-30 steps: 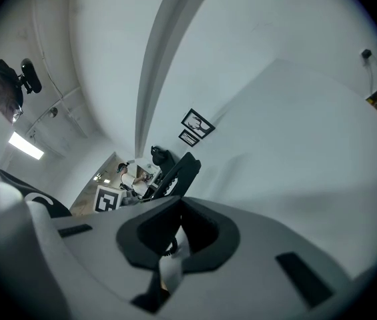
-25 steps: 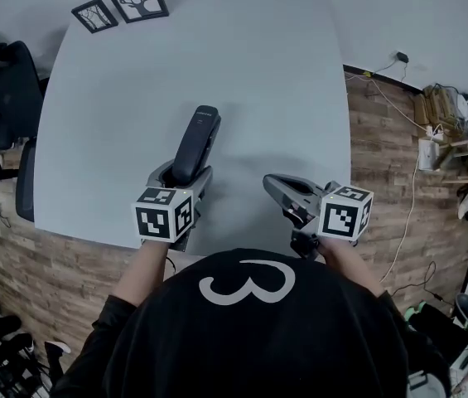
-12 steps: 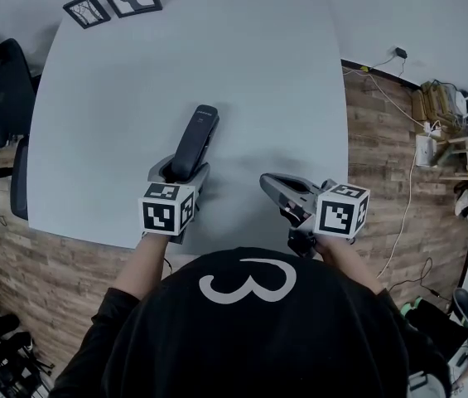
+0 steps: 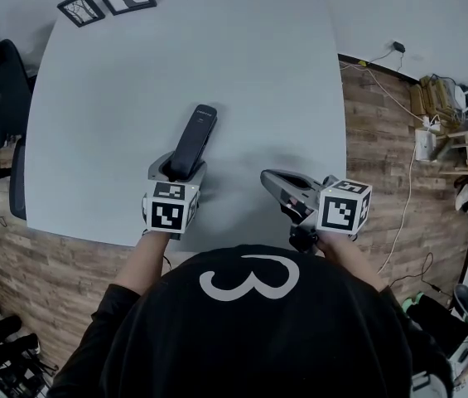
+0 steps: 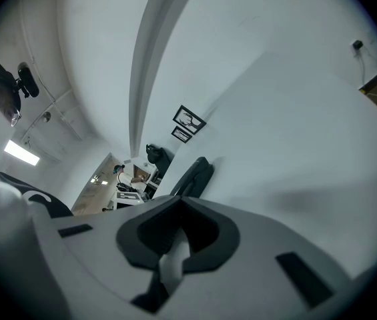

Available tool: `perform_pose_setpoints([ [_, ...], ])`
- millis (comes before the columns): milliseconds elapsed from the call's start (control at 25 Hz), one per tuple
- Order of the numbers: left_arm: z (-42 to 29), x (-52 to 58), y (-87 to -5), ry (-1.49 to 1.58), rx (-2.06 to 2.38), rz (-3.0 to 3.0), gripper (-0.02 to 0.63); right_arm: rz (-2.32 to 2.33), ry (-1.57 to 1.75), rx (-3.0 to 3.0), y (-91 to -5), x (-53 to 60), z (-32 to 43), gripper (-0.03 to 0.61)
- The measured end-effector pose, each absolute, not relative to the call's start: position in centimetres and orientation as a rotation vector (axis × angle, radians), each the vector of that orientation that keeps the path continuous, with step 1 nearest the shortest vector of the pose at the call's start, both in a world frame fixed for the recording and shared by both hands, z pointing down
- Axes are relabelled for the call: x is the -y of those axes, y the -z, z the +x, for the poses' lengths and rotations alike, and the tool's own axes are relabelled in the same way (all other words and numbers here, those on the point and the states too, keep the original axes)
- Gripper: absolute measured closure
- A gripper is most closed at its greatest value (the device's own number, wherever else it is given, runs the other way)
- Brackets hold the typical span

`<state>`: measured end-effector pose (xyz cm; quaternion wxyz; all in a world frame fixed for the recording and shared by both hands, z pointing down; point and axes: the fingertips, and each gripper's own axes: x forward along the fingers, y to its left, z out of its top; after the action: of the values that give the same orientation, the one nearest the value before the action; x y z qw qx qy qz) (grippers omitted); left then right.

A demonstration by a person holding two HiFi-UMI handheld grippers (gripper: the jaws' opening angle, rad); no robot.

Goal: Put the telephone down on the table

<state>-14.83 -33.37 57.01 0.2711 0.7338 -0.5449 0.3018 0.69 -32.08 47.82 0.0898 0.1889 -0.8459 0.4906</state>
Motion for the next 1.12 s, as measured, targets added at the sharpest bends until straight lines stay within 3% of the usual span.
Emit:
perform_pose_setpoints([
  [840, -14.9, 33.2, -57.4, -0.860, 1.490, 2.006, 0.320, 0.590, -1.498, 2.530, -47.9, 31.8, 1.6, 0.569],
  [1120, -15.3, 33.3, -57.4, -0.814, 1.489, 2.025, 0.214, 0.627, -1.530, 2.524, -48.1, 29.9, 1.9, 0.569],
])
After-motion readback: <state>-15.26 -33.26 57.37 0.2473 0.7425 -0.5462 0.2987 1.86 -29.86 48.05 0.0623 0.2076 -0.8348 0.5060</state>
